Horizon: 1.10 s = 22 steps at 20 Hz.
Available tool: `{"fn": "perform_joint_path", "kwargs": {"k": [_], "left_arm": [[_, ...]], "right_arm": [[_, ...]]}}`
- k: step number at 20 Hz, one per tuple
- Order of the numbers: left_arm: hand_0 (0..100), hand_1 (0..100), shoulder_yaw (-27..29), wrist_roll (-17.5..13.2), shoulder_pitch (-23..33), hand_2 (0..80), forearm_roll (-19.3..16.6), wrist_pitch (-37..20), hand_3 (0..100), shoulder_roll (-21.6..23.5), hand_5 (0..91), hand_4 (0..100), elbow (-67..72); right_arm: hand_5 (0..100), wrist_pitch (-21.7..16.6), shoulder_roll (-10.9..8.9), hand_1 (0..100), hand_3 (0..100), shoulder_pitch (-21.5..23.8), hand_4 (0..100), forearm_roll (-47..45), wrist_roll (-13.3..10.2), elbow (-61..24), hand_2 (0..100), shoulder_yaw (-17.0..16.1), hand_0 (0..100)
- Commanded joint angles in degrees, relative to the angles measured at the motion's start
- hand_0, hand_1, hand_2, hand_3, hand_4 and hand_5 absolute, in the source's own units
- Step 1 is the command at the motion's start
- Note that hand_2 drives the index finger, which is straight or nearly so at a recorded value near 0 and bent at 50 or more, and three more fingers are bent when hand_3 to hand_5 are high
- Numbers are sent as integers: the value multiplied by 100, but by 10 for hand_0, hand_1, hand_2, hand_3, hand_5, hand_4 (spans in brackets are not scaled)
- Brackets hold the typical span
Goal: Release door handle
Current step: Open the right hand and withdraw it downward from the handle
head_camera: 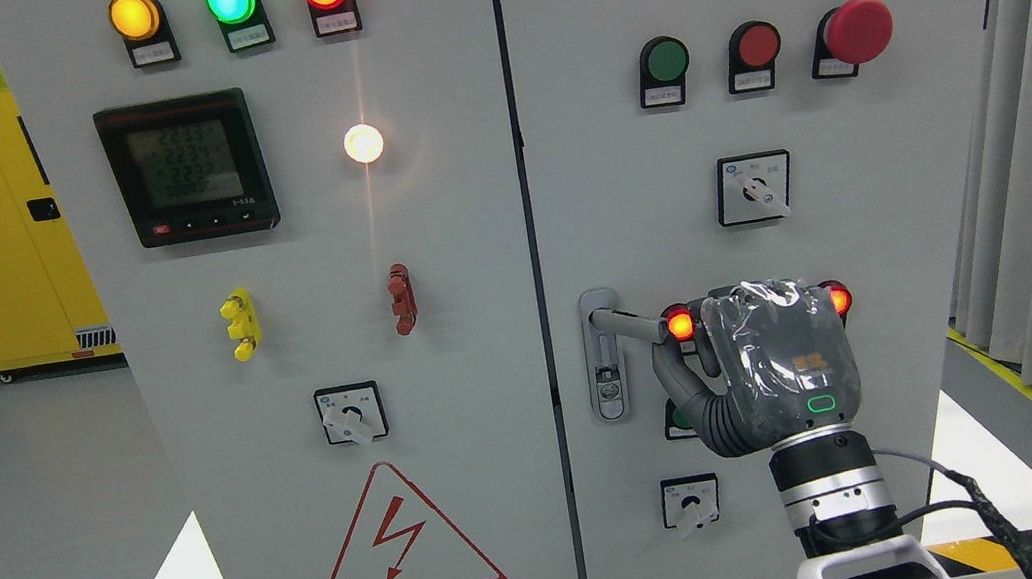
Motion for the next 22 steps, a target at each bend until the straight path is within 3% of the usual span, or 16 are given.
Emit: {"fn": "perform_joint_path", "kwargs": {"k": [1,4,8,12,14,18,20,22], "left_arm": [[120,556,0,-2,0,0,0,0,0,0,0,0,-70],[120,556,0,-2,0,0,0,0,0,0,0,0,-70],[120,556,0,-2,0,0,0,0,0,0,0,0,-70],[120,556,0,-2,0,0,0,0,0,0,0,0,-70],[120,556,0,-2,0,0,0,0,0,0,0,0,-70],[120,556,0,-2,0,0,0,0,0,0,0,0,-70],[120,556,0,-2,0,0,0,0,0,0,0,0,-70],[120,556,0,-2,0,0,0,0,0,0,0,0,-70]], "right_arm": [[1000,4,90,487,1000,95,1000,-12,-61,-8,960,26,677],[1000,4,82,485,1000,315,1000,-21,-79,-113,960,26,680],[1000,-5,-103,483,1000,622,1000,-21,-114,-332,960,8,682],[1000,-31,-278,483,1000,912,1000,-39,-333,-622,943,-18,685],[1000,-92,-410,483,1000,1184,1000,-126,-544,-815,884,-79,688],[984,-593,-516,483,1000,1606,986,-566,-860,-1018,763,-492,690],[851,-856,-647,483,968,1773,891,-697,-1027,-1114,642,-737,684],[601,-1111,-674,452,689,2010,683,-1135,-1203,-1168,443,-957,675]]}}
